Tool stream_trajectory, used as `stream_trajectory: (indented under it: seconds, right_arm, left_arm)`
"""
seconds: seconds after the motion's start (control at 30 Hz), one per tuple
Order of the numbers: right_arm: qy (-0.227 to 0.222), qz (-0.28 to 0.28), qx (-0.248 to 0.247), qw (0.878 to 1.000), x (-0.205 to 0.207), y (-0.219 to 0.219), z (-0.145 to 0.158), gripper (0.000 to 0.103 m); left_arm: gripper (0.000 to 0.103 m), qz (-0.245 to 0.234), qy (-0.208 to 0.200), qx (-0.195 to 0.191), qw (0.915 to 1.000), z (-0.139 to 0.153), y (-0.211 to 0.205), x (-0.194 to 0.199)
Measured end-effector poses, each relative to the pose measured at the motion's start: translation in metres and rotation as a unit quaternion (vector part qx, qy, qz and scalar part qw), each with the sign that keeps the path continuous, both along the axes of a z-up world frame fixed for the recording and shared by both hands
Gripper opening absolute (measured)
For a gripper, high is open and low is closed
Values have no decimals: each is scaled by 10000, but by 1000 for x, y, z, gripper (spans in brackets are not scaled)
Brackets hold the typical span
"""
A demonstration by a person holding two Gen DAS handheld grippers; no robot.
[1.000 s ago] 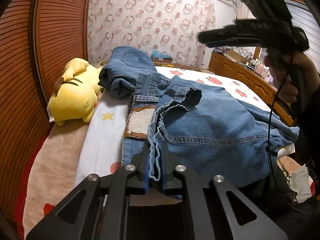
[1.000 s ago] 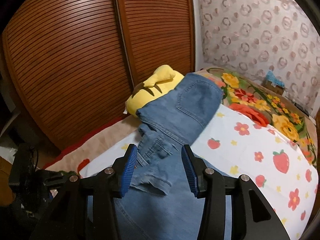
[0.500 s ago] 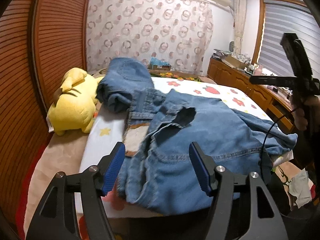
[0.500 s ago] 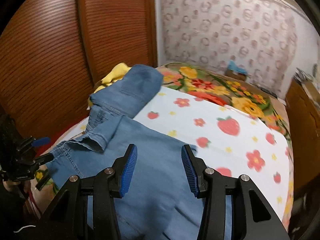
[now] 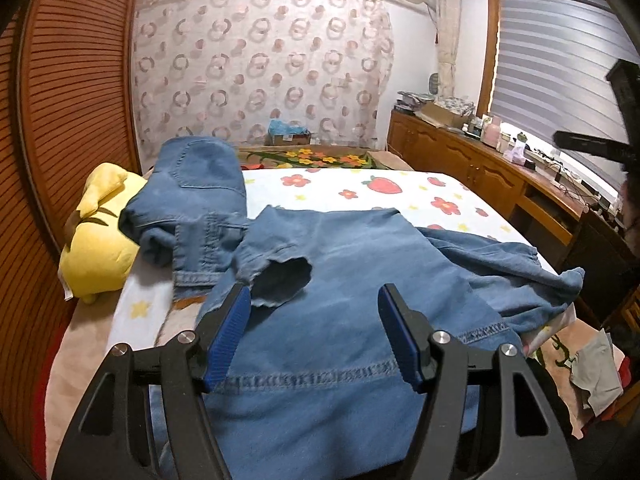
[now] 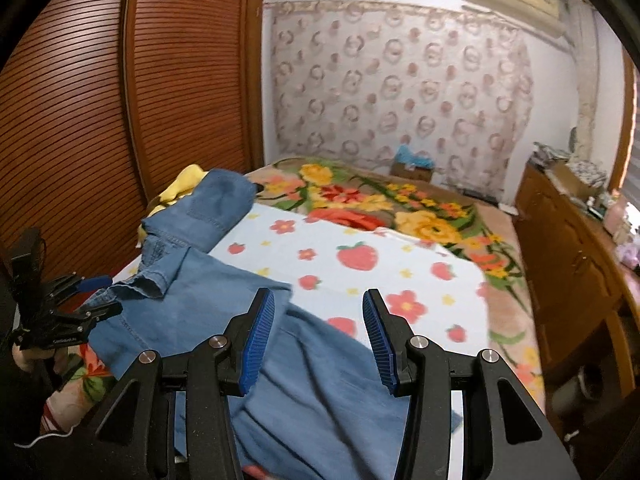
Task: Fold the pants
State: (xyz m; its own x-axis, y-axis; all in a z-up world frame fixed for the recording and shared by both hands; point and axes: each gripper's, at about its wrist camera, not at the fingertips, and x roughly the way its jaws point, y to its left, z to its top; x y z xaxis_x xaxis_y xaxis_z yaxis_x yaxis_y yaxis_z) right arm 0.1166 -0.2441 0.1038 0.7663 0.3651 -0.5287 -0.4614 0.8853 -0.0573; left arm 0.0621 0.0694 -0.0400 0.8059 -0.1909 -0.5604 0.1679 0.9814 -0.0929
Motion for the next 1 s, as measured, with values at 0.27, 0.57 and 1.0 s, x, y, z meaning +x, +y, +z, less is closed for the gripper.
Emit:
stream_trajectory:
  seconds: [0.27,0.57,1.0]
  right_arm:
    - [-151,-422,-8,9990,-19,-28,1,48]
    - [366,-680,79,9970,1,-24,-52,48]
    - [853,-870,307,9921,17,-46,-84,48]
  left_arm:
    - [67,178,114,186,9996,-9,-5,27]
    - [67,564,497,797,9940,-31,6,66]
    - [67,1351,447,731,9871,-24,71,74]
